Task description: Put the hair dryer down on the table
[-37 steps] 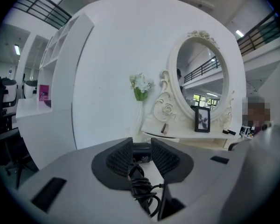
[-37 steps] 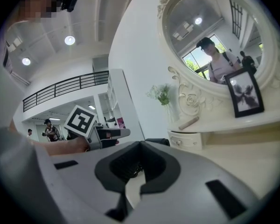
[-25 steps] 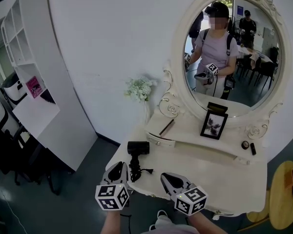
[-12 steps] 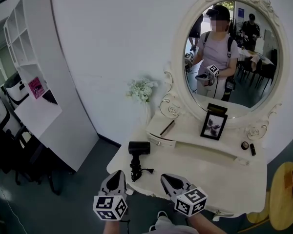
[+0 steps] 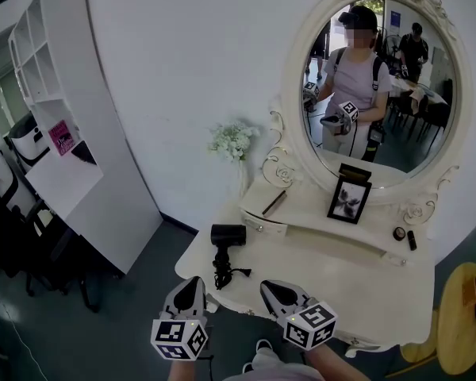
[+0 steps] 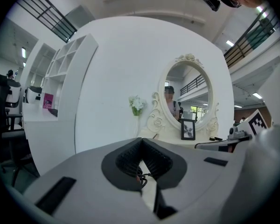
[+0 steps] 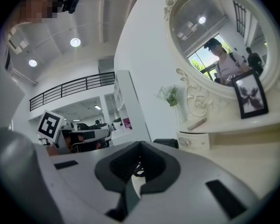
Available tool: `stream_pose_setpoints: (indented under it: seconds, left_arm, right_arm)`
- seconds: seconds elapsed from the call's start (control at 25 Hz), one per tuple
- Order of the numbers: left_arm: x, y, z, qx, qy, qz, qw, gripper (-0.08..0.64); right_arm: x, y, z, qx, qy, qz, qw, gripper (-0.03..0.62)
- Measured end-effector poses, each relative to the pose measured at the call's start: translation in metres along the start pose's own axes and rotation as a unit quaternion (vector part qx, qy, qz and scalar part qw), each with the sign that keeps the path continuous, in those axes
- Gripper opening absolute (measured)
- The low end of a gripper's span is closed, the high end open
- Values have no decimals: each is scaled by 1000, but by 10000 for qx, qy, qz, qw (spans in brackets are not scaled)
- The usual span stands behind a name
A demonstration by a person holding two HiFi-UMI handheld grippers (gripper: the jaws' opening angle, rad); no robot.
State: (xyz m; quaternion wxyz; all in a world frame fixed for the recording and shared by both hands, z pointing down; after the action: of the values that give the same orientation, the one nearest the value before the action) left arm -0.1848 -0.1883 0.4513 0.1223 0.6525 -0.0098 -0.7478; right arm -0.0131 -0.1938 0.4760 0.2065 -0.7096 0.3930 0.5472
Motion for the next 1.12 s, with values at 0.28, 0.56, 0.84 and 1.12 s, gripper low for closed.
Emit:
stream_pose_setpoints:
  seconds: [0.28,0.56,0.84,1.12]
  left_arm:
    - [2,-2,-2,-35,-51,-61,10000,0]
    - [2,-1,-2,-44,-60,-72,9999,0]
    - [-1,1,2,40,-114,-38,9999,0]
    - [-7,2,1,73,-92,40,9999,0]
  right_arm:
    - [1,1,4,40,-140,83,9999,2]
    - [1,1,0,-76,-130,47,9999,2]
    - [1,2,-4,-119,-139,54,9998,2]
    - [0,2,-9,-172,-104,67,9998,2]
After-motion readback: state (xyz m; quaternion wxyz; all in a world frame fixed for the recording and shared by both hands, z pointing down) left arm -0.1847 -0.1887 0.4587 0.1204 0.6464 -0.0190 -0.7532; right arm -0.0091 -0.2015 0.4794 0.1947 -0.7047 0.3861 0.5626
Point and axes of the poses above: the fingertips, and each gripper's own axes: y forward along the fingers, z to its left, x out of its top, the point moved 2 cm from there along -y, backward along the fingers, and after that the axes turned 5 degrees about x, right-handed, at the moved point
